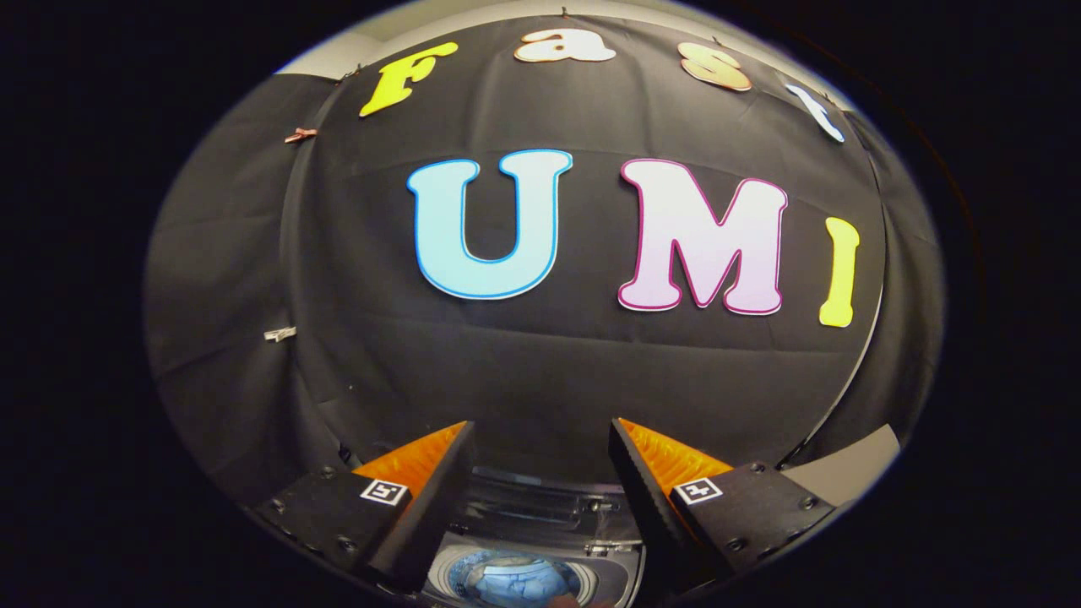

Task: Put the clothes into the washing machine and then close the washing machine lid.

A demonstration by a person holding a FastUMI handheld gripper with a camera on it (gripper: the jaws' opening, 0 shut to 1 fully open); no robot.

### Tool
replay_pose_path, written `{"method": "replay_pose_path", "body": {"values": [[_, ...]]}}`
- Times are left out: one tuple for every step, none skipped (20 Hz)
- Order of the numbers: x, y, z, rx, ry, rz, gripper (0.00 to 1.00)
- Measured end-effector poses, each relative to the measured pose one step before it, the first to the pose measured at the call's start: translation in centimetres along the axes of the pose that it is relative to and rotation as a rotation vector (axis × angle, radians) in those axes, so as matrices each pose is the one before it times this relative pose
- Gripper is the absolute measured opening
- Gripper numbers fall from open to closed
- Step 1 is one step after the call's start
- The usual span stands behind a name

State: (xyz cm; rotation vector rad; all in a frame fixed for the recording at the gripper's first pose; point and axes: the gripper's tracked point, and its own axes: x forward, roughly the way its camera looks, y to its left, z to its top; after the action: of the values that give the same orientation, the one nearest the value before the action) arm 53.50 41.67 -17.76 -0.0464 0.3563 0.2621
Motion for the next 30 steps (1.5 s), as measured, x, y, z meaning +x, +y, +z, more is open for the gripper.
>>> {"method": "replay_pose_path", "body": {"values": [[1.143,0.097,-0.090,0.01419,0.00471,0.00423,0.99],[1.492,0.169,-0.727,0.00565,0.01600,0.00068,0.99],[1.007,-0.065,-1.017,-0.00363,0.02681,-0.01211,0.99],[0.921,-0.181,-1.209,-0.00772,0.03622,-0.02076,0.99],[1.001,-0.038,-1.072,-0.00562,0.02557,-0.01338,0.99],[0.986,0.009,-1.117,0.00207,0.01599,-0.01509,0.99],[1.028,0.102,-0.814,0.00368,0.01224,-0.00848,0.99],[1.083,-0.162,-0.843,0.00201,0.01459,-0.01295,0.99],[0.797,-0.181,-0.963,0.00324,0.02120,-0.00314,0.99],[0.729,-0.198,-1.074,0.00613,0.02972,-0.00359,0.99],[0.475,0.046,-1.384,0.01397,0.04510,0.01021,0.99],[-0.112,0.218,0.313,0.06754,-0.01192,0.01176,0.99],[0.681,-0.260,0.192,0.00265,-0.00511,-0.00996,1.00],[-0.095,0.331,-0.545,-0.02837,0.01642,0.00203,0.99],[-0.184,0.058,-0.261,0.00234,0.01065,0.00444,0.99],[-0.145,0.043,-0.095,0.01203,0.00001,0.00393,1.00],[-0.106,-0.102,-0.194,-0.01764,0.01197,0.00523,1.00],[-0.095,-0.208,0.085,0.00649,0.00517,0.00323,1.00],[-0.051,0.176,-0.250,-0.00129,-0.00104,0.00607,1.00],[0.004,-0.116,-0.022,-0.00419,-0.00541,0.00461,1.00],[0.098,0.075,0.078,0.00258,-0.00554,0.00146,1.00],[-0.069,0.007,-0.003,-0.00430,-0.00086,0.00139,1.00],[-0.169,-0.061,-0.013,0.00214,0.00326,0.00029,1.00],[-0.105,0.071,-0.181,-0.00148,0.00658,0.00116,1.00],[-0.063,0.000,-0.062,0.00052,0.00361,0.00287,1.00],[-0.003,0.063,-0.052,-0.00222,0.00016,0.00635,1.00],[0.032,0.072,0.035,-0.00009,-0.00662,0.00833,1.00],[0.123,0.069,0.112,-0.00107,-0.01112,0.00638,1.00],[-0.091,0.000,0.211,-0.00319,-0.02428,0.00475,1.00],[0.019,0.026,0.245,-0.00662,-0.03456,0.00352,1.00]]}}
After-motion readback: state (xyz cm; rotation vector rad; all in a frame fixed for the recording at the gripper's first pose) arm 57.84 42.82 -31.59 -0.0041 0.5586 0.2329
